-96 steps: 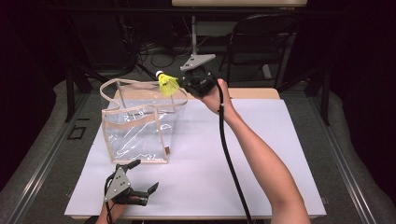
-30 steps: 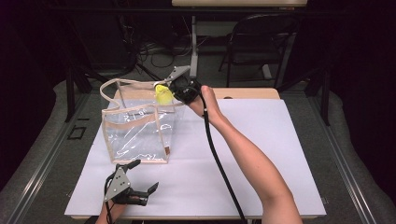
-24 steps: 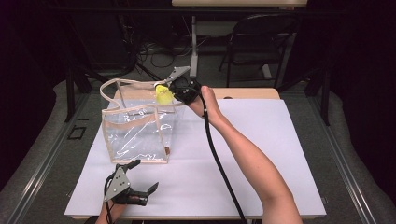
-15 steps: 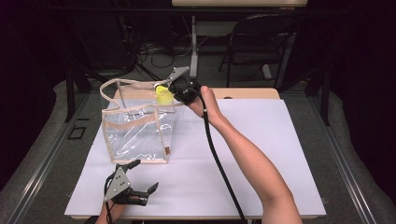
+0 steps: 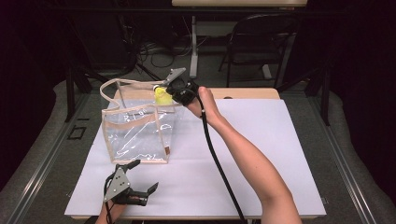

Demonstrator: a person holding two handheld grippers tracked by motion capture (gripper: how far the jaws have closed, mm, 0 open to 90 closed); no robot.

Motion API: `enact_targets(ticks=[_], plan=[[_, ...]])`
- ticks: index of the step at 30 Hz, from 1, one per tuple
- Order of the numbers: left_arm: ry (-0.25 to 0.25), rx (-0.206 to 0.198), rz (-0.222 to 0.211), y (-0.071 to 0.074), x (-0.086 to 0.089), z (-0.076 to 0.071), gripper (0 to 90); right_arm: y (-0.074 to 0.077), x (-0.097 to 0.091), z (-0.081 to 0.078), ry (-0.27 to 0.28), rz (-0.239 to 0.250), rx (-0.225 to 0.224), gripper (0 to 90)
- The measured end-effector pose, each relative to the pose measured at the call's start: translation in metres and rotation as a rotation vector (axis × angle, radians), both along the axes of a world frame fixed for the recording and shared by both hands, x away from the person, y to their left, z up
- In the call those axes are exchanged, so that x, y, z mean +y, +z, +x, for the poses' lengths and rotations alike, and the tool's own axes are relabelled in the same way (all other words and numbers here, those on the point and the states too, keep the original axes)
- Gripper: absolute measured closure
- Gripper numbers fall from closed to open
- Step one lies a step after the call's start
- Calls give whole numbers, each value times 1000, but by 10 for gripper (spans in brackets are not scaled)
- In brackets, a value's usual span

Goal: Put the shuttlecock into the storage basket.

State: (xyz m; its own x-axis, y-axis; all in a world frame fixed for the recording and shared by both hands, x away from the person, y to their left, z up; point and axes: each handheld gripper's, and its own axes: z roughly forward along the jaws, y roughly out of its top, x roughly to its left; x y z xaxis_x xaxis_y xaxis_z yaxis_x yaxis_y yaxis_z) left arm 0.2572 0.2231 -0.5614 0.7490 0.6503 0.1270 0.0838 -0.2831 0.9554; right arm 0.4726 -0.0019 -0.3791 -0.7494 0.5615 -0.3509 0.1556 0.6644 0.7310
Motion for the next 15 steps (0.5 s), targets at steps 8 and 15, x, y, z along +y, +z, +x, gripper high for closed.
enact_targets(ticks=[8, 15], plan=[[-1, 0, 0, 0, 0, 0, 0, -1, 3, 2, 2, -15, 2, 900], [-1, 0, -1, 0, 0, 0, 0, -1, 5, 3, -1, -24, 13, 899]])
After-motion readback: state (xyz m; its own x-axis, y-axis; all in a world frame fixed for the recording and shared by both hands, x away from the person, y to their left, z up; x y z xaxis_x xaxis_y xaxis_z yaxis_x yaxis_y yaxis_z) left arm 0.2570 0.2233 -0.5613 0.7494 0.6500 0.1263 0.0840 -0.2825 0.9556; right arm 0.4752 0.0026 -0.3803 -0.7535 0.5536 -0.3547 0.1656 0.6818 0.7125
